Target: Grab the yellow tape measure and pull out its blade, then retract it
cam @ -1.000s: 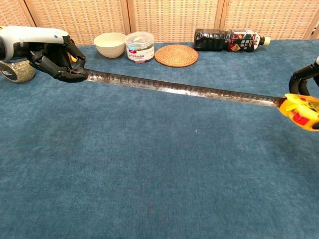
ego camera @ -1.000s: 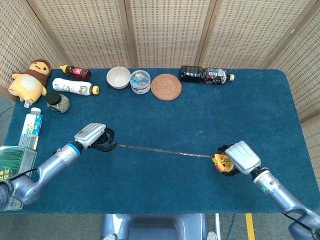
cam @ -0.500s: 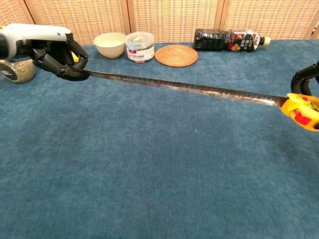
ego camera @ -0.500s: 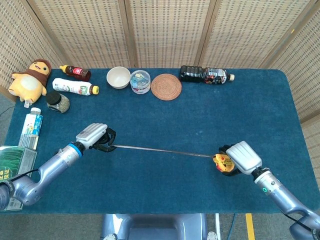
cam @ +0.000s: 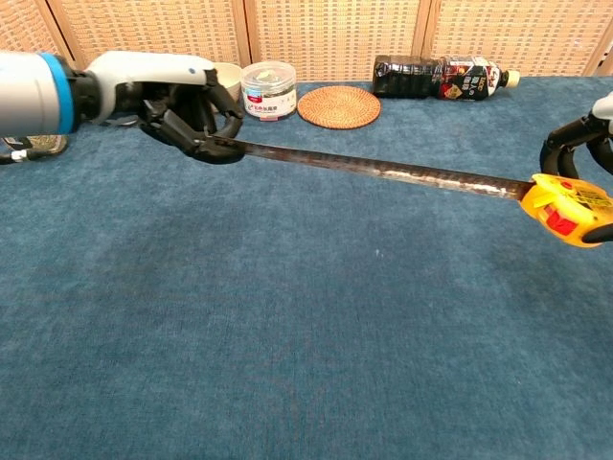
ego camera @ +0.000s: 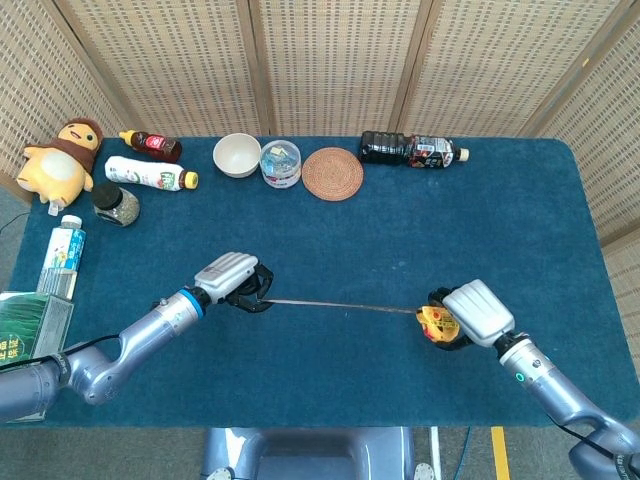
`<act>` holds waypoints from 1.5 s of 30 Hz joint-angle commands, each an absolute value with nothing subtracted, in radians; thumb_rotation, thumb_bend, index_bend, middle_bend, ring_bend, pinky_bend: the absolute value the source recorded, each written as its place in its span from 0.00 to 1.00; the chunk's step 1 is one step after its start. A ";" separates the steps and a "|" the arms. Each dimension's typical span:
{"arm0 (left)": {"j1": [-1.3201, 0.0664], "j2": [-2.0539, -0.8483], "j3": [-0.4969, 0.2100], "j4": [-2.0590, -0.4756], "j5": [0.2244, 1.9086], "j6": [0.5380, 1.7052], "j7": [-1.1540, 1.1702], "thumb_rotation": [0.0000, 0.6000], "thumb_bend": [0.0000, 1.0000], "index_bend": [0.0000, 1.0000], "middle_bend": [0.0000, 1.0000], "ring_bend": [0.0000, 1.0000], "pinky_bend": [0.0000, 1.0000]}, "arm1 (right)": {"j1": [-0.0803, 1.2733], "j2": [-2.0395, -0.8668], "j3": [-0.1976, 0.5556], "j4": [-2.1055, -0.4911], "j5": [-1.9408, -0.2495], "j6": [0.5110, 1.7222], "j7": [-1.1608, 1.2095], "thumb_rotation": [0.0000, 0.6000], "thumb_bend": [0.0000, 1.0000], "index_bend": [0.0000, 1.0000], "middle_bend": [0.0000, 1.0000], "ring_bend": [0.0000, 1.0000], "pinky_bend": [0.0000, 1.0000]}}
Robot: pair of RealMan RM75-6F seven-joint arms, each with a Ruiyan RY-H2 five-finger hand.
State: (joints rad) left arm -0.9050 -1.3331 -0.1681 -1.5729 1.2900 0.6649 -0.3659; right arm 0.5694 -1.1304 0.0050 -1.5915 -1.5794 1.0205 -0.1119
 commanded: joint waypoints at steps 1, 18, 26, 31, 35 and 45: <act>-0.930 -1.372 -0.185 -1.563 1.267 0.653 -0.339 0.89 0.35 0.71 1.00 0.97 1.00 | 0.574 -1.135 0.012 -1.601 -1.572 1.017 -0.119 0.79 0.20 0.59 0.62 0.63 0.66; -1.035 -1.537 -0.237 -1.506 1.116 0.628 -0.181 0.86 0.30 0.67 1.00 0.97 0.99 | 0.598 -1.166 0.046 -1.645 -1.530 0.997 -0.169 0.81 0.20 0.59 0.62 0.63 0.66; -1.061 -1.484 -0.216 -1.557 1.027 0.599 -0.088 0.84 0.27 0.35 0.76 0.76 0.95 | 0.594 -1.161 0.043 -1.637 -1.524 0.999 -0.168 0.81 0.20 0.59 0.62 0.64 0.66; -1.050 -1.449 -0.208 -1.586 1.007 0.626 -0.060 0.84 0.27 0.33 0.70 0.69 0.92 | 0.594 -1.162 0.041 -1.629 -1.526 0.999 -0.162 0.82 0.20 0.59 0.62 0.64 0.66; -1.030 -1.417 -0.201 -1.606 1.008 0.663 -0.043 0.85 0.27 0.33 0.70 0.69 0.92 | 0.593 -1.165 0.038 -1.611 -1.521 0.996 -0.160 0.82 0.20 0.59 0.62 0.64 0.66; -0.910 -1.254 -0.166 -1.724 1.057 0.851 0.033 0.86 0.27 0.33 0.70 0.69 0.92 | 0.601 -1.212 0.032 -1.511 -1.486 0.950 -0.150 0.82 0.20 0.59 0.62 0.62 0.66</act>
State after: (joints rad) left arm -0.9385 -1.2878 -0.1757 -1.6967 1.0440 0.8177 0.0134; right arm 0.5970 -1.1990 0.0330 -1.5292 -1.4935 0.9612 -0.1504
